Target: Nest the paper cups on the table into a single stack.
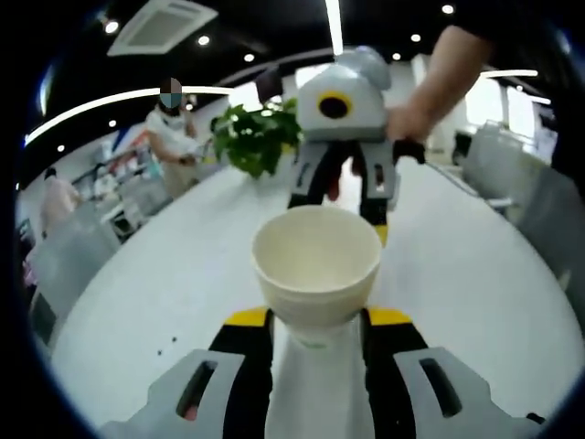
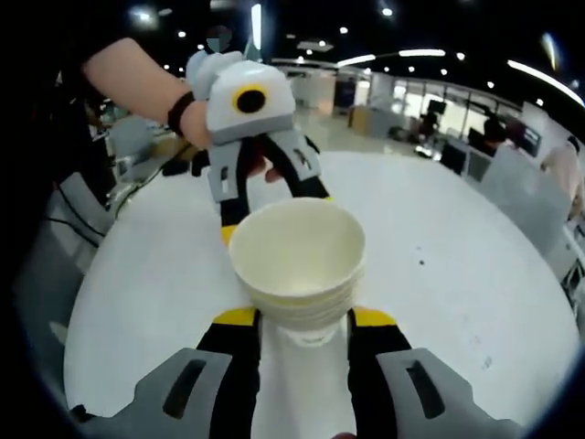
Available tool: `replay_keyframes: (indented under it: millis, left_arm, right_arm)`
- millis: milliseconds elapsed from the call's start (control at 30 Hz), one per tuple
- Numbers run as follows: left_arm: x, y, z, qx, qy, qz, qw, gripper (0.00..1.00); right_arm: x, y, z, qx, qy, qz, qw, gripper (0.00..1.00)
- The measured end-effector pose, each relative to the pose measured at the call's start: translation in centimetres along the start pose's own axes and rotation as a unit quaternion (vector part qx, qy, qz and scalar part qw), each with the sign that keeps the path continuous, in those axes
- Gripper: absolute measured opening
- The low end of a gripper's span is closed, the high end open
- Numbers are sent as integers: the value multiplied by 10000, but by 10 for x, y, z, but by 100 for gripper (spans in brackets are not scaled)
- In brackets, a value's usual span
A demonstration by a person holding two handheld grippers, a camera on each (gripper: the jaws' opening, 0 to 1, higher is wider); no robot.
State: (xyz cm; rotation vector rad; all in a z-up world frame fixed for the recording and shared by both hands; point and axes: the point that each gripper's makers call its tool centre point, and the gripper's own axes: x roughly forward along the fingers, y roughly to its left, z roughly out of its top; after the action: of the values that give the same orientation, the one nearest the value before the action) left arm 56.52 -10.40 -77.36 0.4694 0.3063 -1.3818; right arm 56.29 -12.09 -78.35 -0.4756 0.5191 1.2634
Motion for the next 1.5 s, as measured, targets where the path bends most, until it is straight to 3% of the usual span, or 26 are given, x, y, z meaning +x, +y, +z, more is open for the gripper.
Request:
replay_keyframes:
  millis: [300, 533, 667, 1033, 1167, 1500]
  left_arm:
    - [10, 11, 0, -163, 23, -98, 9998, 36]
    - [14, 7, -7, -238, 143, -120, 9995, 37]
    - [14, 7, -8, -401, 65, -63, 9992, 37]
    - [22, -1, -17, -506, 303, -80, 9982, 41]
    - [21, -4, -24, -462, 415, -102, 9980, 42]
    - [-3, -5, -35, -536, 512, 199, 9970, 46]
  right_arm:
    - [3, -16, -7, 258, 2, 29, 9997, 33]
    - [8, -13, -15, 430, -17, 86, 9990, 33]
    - [9, -14, -15, 588, -106, 52, 9982, 33]
    - [12, -11, -15, 542, -48, -56, 9985, 37]
    - [12, -11, -15, 653, -71, -126, 9978, 41]
    - [1, 1, -22, 738, -27, -216, 9970, 44]
